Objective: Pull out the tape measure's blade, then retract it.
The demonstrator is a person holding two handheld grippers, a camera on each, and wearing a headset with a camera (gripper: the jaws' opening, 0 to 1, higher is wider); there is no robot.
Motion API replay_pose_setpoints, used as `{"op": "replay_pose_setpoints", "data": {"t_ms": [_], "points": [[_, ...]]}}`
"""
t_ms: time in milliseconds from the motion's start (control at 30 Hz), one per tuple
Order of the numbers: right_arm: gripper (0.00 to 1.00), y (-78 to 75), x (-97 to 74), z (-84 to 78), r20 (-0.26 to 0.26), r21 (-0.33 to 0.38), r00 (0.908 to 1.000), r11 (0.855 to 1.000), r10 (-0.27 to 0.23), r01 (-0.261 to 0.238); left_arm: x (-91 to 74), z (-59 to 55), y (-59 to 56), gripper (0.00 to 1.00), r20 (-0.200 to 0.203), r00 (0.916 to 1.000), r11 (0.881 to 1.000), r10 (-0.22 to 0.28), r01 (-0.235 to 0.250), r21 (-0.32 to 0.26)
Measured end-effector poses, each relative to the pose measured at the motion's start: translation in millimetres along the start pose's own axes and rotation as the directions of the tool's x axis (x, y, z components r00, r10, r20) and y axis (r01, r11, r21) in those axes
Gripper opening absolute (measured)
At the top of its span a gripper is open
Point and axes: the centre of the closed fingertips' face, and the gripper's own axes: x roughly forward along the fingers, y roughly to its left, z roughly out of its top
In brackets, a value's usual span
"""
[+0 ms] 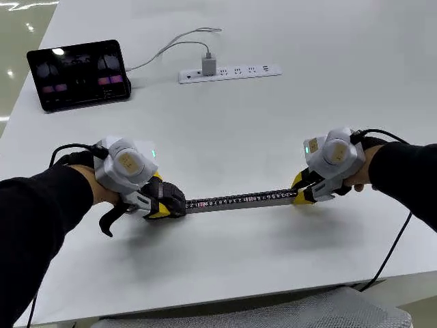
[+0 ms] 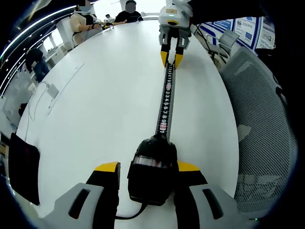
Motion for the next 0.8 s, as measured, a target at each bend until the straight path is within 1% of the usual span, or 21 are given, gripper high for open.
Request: {"op": "replay_pose_setpoints", "data": {"t_ms": [33, 100, 167, 200, 367, 433, 533, 567, 700, 767, 800], "points": [[0.13, 0.1, -0.3, -0.1, 0.001, 0.003, 1.0000, 1.000, -0.006, 0.006, -1.2, -0.5, 0.6, 0.41, 0.006, 1.0000, 1.000, 0.004, -0.004, -0.016], [0.17, 1.7, -2.4, 0.7, 0.009, -0.001, 0.9998, 1.000, -0.019, 0.019, -5.1, -1.5, 3.3, 0.44, 0.027, 0.9994, 0.998, 0.023, -0.021, -0.059], [0.20, -0.2, -5.2, 4.2, 0.035, 0.021, 0.9984, 0.999, -0.044, 0.043, -9.9, -4.1, 4.6, 0.49, 0.037, 0.9987, 0.996, 0.035, -0.032, -0.089], [0.21, -1.1, -7.8, 4.9, 0.044, 0.023, 0.9975, 0.998, -0.055, 0.054, -13.0, -5.8, 5.6, 0.52, 0.044, 0.9981, 0.992, 0.044, -0.039, -0.118], [0.24, -2.5, -17.9, 6.0, 0.071, 0.057, 0.9941, 0.995, -0.083, 0.079, -23.8, -12.7, 8.2, 0.56, 0.059, 0.9961, 0.985, 0.065, -0.055, -0.162], [0.25, -2.3, -20.4, 5.0, 0.075, 0.072, 0.9932, 0.994, -0.089, 0.084, -27.1, -14.1, 10.0, 0.57, 0.066, 0.9949, 0.982, 0.076, -0.064, -0.178], [0.27, -1.2, -25.0, 2.1, 0.079, 0.089, 0.9915, 0.991, -0.104, 0.096, -32.6, -15.3, 13.7, 0.59, 0.084, 0.9918, 0.974, 0.097, -0.077, -0.215], [0.27, -0.6, -26.5, 1.9, 0.081, 0.096, 0.9910, 0.990, -0.107, 0.099, -33.8, -15.8, 14.1, 0.60, 0.085, 0.9916, 0.973, 0.097, -0.076, -0.217], [0.31, 0.4, -33.9, 0.4, 0.092, 0.135, 0.9867, 0.983, -0.134, 0.121, -38.4, -16.2, 16.8, 0.62, 0.099, 0.9879, 0.965, 0.120, -0.092, -0.246], [0.31, 0.7, -39.2, -2.4, 0.093, 0.178, 0.9837, 0.975, -0.154, 0.135, -41.3, -13.8, 18.4, 0.65, 0.128, 0.9820, 0.958, 0.140, -0.101, -0.268], [0.32, 0.3, -42.7, -4.5, 0.094, 0.202, 0.9808, 0.968, -0.170, 0.149, -43.0, -14.0, 19.6, 0.67, 0.137, 0.9780, 0.952, 0.157, -0.112, -0.286]]}}
